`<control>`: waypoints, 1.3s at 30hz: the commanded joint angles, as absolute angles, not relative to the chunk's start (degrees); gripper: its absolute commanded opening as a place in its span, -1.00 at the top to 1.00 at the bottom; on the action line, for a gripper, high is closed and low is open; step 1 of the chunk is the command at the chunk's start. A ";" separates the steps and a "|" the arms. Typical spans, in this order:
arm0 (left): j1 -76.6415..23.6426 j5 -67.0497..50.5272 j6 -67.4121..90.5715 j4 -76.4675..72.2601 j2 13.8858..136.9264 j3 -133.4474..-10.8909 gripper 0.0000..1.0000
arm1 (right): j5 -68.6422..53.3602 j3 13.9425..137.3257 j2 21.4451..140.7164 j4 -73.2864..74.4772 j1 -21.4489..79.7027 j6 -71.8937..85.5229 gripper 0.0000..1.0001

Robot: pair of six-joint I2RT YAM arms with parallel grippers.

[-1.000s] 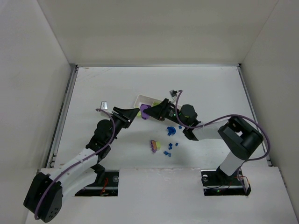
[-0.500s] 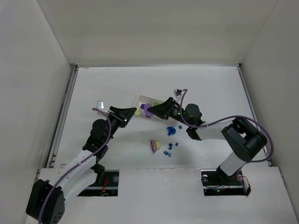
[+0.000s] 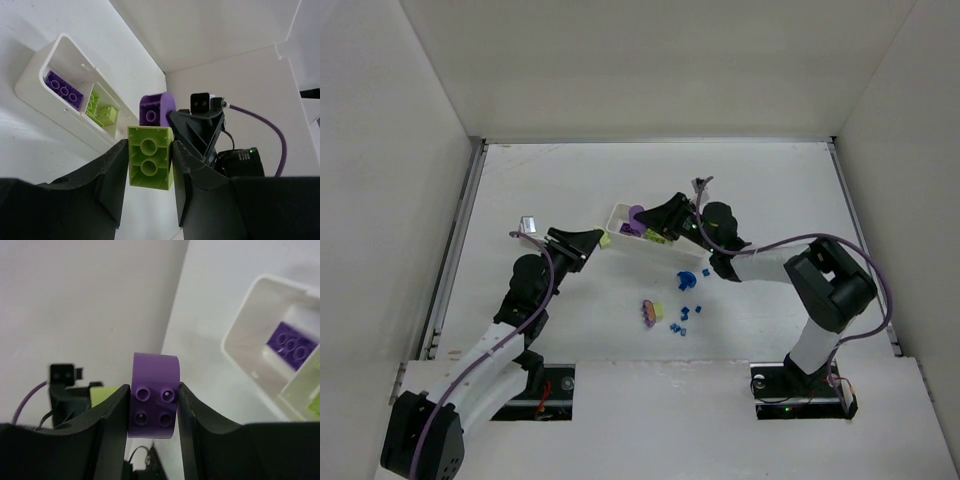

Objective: Sort the legos into containers by color

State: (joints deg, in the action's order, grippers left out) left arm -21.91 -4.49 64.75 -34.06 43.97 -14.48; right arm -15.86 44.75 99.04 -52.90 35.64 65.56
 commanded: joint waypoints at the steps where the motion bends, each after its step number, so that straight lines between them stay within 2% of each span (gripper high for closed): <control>1: -22.28 -3.43 59.42 -33.23 42.19 -16.70 0.77 | -8.11 51.14 99.58 -41.34 35.64 57.67 0.32; 9: -24.21 0.17 53.53 -31.64 42.98 -17.49 0.76 | -0.27 62.30 103.44 -23.04 37.04 48.08 0.28; 20: -25.44 2.11 50.10 -32.34 46.49 -18.81 0.75 | 5.27 72.24 109.24 -13.62 40.82 41.75 0.19; 23: -25.62 2.11 49.92 -32.61 47.55 -18.98 0.75 | 6.15 73.39 110.04 -13.01 41.00 41.49 0.03; 28: -26.14 2.72 49.22 -32.70 48.69 -19.77 0.75 | 6.33 73.30 109.52 -13.18 41.26 41.22 -0.39; 30: -26.76 3.51 48.96 -32.70 49.22 -20.47 0.75 | 6.33 72.34 107.76 -13.80 41.09 41.40 -0.44; 35: -32.11 7.90 45.27 -32.70 54.21 -24.51 0.75 | 8.08 64.10 98.11 -18.01 40.83 41.48 -0.44; 37: -34.75 9.66 43.16 -32.87 57.73 -27.06 0.75 | 8.79 58.82 92.92 -20.56 39.77 41.66 -0.36; 39: -37.21 11.33 40.97 -33.57 62.03 -29.69 0.75 | 9.75 52.94 87.39 -22.23 38.37 41.92 -0.13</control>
State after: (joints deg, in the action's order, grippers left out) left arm -34.61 7.73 45.74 -30.44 58.63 -25.10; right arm 6.94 57.45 94.59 -15.84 40.23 41.89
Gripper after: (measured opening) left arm 0.337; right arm 0.590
